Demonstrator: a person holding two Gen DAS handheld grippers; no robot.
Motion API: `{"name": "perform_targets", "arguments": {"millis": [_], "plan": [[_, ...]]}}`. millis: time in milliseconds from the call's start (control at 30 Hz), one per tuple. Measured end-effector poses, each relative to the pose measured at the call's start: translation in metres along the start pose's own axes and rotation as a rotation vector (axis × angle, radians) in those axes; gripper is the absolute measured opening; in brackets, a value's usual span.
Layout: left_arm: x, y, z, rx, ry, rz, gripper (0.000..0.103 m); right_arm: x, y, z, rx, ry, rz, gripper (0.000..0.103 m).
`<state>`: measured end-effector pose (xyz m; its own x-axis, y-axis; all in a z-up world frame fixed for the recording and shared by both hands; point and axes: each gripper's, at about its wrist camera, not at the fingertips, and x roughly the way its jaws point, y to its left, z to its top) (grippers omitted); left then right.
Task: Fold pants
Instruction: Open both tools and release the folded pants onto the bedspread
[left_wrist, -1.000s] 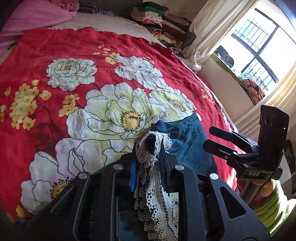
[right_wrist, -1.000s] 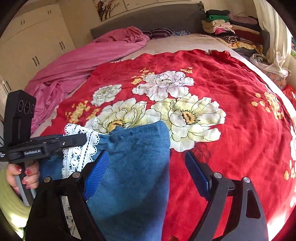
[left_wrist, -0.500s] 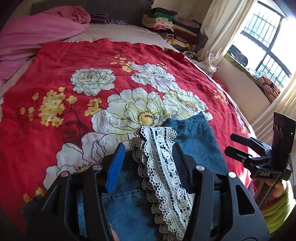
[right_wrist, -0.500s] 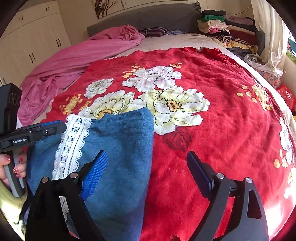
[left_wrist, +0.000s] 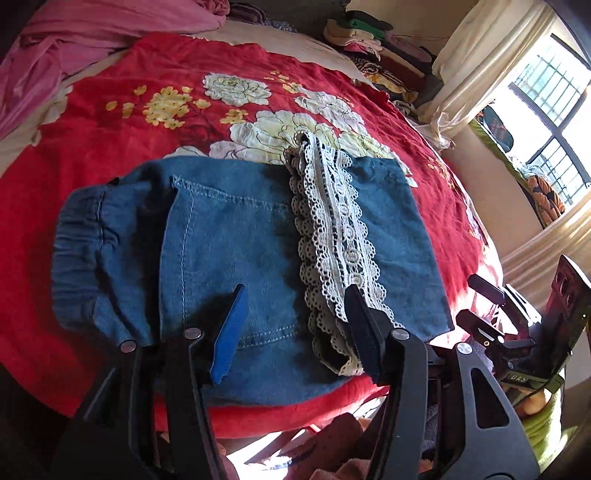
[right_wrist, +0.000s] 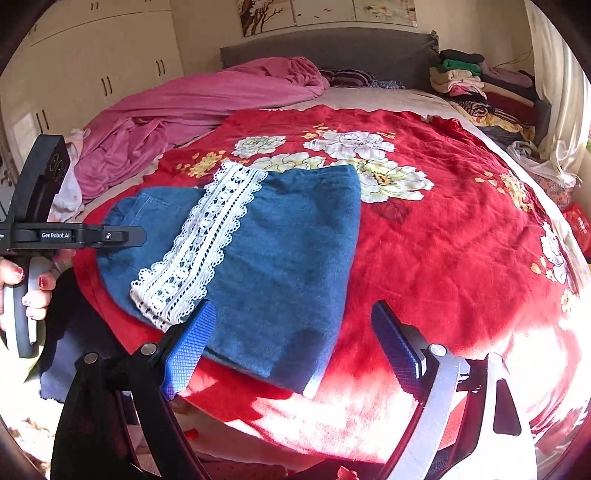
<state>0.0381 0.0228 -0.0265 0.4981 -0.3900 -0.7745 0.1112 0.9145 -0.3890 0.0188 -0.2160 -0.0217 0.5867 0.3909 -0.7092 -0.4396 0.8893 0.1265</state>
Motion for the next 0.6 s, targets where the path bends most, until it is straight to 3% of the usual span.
{"name": "perform_targets", "arguments": {"millis": [133,200,300,433,600], "plan": [[-0.002,-0.013,-0.008,0.02,-0.003,0.0,0.028,0.005,0.01,-0.001,-0.002,0.02,0.052,0.056],[0.0,-0.027,-0.009,0.063,-0.005,0.013,0.028,0.005,0.016,0.0,-0.016,0.02,0.082,0.049],[0.009,-0.038,-0.014,0.122,0.009,0.041,0.027,0.013,0.02,-0.003,-0.023,0.059,0.09,0.048],[0.033,-0.039,-0.034,0.199,0.086,0.159,0.026,0.03,0.019,-0.018,-0.036,0.16,0.06,0.046],[0.035,-0.036,-0.042,0.204,0.088,0.169,0.026,0.035,0.019,-0.031,-0.044,0.176,0.06,0.046]]}}
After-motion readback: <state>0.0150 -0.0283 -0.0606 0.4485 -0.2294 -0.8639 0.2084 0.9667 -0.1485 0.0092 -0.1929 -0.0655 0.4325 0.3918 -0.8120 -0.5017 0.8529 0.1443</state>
